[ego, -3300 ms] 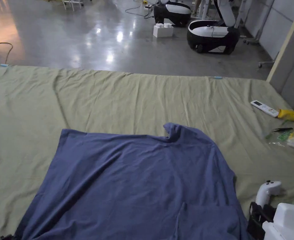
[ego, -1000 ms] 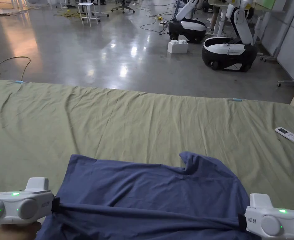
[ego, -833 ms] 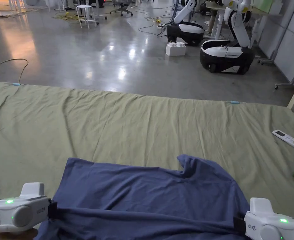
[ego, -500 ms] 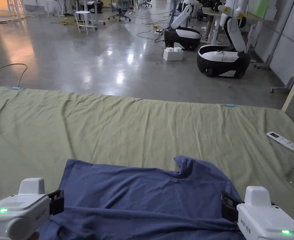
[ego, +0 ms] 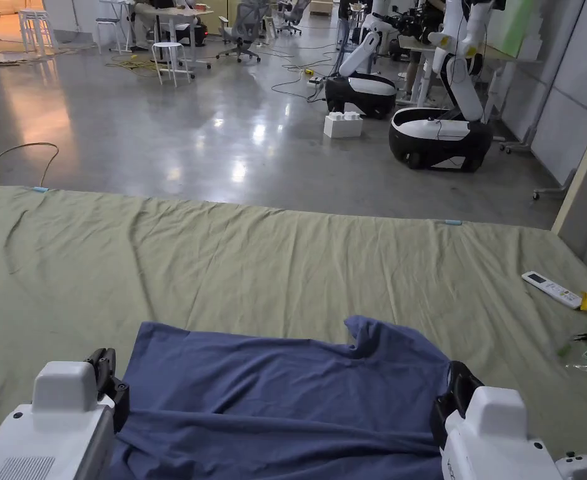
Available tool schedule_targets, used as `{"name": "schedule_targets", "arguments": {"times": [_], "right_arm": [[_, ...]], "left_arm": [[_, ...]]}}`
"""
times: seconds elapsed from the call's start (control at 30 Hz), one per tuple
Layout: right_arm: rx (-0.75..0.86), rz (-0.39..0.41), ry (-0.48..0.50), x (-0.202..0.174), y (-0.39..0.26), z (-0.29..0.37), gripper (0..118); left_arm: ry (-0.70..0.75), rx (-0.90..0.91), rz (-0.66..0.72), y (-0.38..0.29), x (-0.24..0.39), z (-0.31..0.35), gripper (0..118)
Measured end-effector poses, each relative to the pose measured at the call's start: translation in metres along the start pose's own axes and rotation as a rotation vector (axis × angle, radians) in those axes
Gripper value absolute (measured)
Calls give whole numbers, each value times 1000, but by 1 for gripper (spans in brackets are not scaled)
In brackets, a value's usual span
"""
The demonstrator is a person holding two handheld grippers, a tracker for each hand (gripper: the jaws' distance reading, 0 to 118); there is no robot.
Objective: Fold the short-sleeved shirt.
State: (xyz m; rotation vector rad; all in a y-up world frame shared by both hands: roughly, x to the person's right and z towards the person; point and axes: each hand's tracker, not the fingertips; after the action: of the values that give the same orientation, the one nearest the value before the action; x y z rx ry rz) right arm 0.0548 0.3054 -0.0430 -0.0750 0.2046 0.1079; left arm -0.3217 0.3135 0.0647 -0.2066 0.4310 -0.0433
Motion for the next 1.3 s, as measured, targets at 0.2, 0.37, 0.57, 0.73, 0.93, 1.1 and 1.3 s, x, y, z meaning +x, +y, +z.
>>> {"name": "schedule_targets", "arguments": {"times": [0.2,0.37,0.57,0.73,0.93,1.1,1.3], "right_arm": [[50,2,-3,2,6,13,1],[36,8,-2,6,4,15,1],[-21,19,8,10,-7,10,1],[-61,17,2,15,-17,8,1],[-103,24,-15,22,-28,4,1],[-138,41,-23,27,-36,3,1],[-186,21,-32,36,-47,-1,1]], "left_arm": [[-1,-24,-73,-2,-8,11,4],[-32,-250,-33,-32,-29,-13,4],[-45,-555,80,-75,-63,-77,14],[-45,-728,125,-89,-64,-109,59],[-11,-896,91,-105,-50,-128,63],[-3,-882,2,-112,-47,-129,53],[-40,-829,-62,-94,-10,-95,17]]}}
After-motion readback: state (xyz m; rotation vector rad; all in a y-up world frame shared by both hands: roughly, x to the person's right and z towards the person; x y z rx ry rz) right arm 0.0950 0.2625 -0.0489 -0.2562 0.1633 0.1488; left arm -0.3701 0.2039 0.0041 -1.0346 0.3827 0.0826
